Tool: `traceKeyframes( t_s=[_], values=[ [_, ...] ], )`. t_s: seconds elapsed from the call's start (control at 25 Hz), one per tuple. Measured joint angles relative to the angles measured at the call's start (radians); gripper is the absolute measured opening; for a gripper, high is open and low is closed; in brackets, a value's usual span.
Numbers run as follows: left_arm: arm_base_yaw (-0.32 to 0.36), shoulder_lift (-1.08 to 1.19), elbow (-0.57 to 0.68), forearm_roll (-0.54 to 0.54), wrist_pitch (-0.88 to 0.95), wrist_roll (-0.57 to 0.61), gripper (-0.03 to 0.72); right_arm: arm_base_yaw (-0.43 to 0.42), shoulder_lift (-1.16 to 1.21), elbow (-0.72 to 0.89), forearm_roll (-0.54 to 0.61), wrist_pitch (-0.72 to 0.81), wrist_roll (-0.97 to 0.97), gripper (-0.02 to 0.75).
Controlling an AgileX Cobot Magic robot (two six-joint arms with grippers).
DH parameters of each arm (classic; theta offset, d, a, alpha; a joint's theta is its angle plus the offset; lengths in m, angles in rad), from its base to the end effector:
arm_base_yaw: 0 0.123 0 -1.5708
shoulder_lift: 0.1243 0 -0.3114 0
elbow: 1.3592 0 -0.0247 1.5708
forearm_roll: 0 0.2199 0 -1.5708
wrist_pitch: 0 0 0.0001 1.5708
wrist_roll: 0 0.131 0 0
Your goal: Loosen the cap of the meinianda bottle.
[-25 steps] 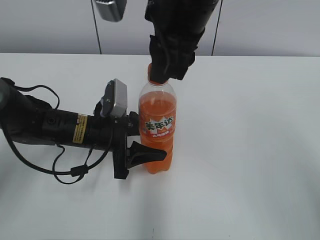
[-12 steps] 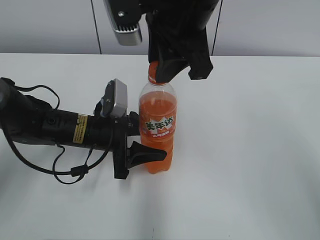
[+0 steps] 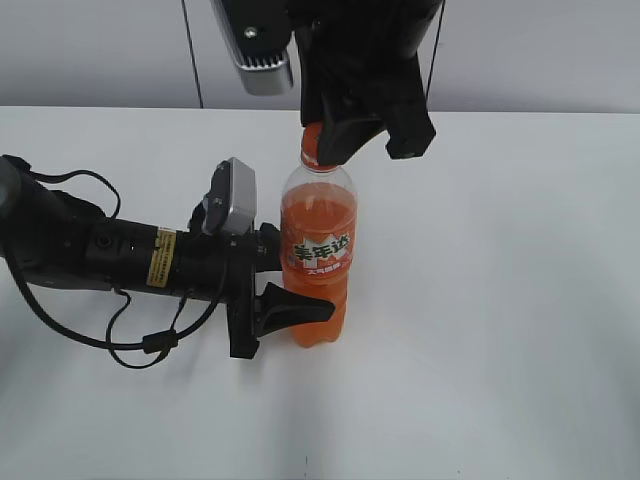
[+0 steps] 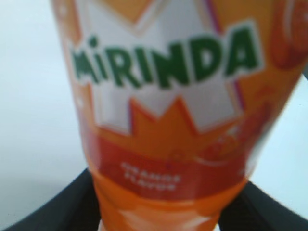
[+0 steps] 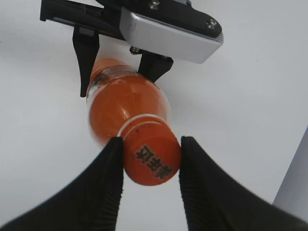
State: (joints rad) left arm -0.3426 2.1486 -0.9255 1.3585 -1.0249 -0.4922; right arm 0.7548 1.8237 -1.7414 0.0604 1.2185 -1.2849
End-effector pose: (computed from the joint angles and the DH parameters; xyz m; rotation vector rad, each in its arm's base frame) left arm 0.3082 -0.2261 0.1199 1.4066 1.5761 -0.9543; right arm 0.2718 0.2659 0.3158 -2.3616 1.4683 -0.0504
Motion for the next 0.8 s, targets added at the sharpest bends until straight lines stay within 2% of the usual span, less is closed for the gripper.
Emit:
traceKeyframes(
  t_s=[0.48,0.56,0.68,0.8],
  values=[
    [-0.003,-0.002,0.000,0.000,0.004,0.001,0.410,0.000,0.000,0.000,-0.001,0.002,-0.002,0.283],
    [-0.003,-0.002,0.000,-0.001,0.005,-0.001,0.410,0.000,-0.002,0.000,-0.004,0.000,-0.003,0.319],
    [-0.003,-0.002,0.000,-0.001,0.006,-0.001,0.410,0.000,-0.008,0.000,-0.009,0.000,-0.005,0.414],
    [-0.003,-0.002,0.000,-0.001,0.006,-0.001,0.410,0.000,-0.009,0.000,-0.010,0.000,-0.005,0.452]
  ],
)
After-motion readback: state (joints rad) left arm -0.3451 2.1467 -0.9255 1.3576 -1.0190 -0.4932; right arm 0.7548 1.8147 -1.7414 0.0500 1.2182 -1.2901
